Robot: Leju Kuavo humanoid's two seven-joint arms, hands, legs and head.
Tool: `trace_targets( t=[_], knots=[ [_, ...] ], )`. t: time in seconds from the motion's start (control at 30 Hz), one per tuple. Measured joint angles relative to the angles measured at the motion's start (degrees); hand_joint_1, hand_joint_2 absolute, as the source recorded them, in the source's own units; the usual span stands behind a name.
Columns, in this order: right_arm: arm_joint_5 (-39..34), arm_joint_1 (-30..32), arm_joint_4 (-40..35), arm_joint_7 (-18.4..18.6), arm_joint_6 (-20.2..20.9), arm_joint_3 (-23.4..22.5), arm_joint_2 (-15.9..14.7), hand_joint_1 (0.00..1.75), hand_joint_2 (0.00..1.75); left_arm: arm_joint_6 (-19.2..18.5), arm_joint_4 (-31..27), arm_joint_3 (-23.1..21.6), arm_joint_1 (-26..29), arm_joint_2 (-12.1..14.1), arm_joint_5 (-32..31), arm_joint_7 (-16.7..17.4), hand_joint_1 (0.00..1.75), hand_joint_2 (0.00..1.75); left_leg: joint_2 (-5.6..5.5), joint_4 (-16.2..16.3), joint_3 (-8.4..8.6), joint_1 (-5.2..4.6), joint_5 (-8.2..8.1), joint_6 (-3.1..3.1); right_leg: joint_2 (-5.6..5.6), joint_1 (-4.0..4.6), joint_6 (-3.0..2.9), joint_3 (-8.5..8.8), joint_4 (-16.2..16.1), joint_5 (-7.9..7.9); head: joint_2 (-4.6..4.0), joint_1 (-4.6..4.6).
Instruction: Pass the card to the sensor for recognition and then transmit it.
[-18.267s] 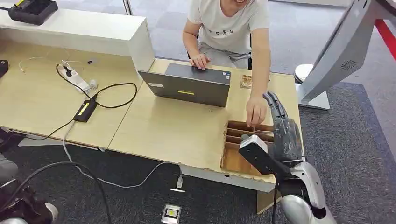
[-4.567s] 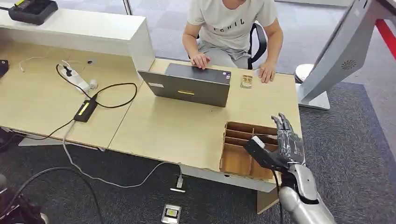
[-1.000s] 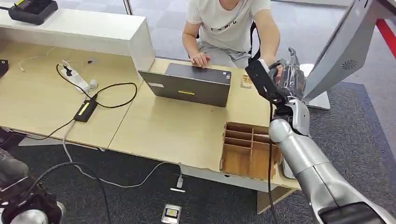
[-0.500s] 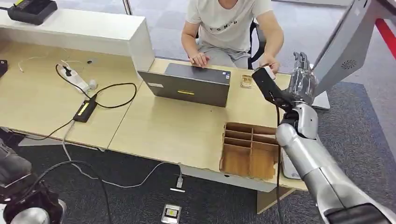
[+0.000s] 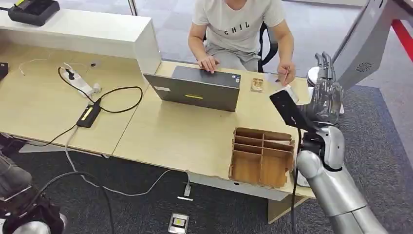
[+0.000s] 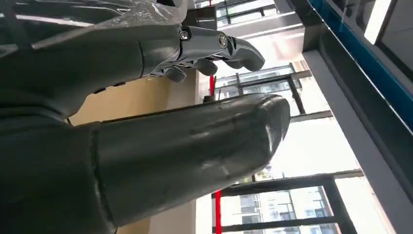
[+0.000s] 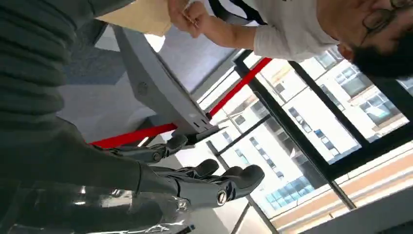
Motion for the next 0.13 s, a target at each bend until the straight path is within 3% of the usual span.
trace_targets(
  t=[0.13],
  knots=[
    [-1.9,7.3,-9.7,-1.2,-4.1,-1.0,-2.1,0.00,1.75,0.0,-1.1,0.6,1.4,-0.1,-0.7,0.0,0.00,0.00,-0.02,0.0,0.00,-0.01,0.00,0.00,-0.03,-0.01,0.01,0.02,0.0,-0.01,0.00,-0.04]
  ],
)
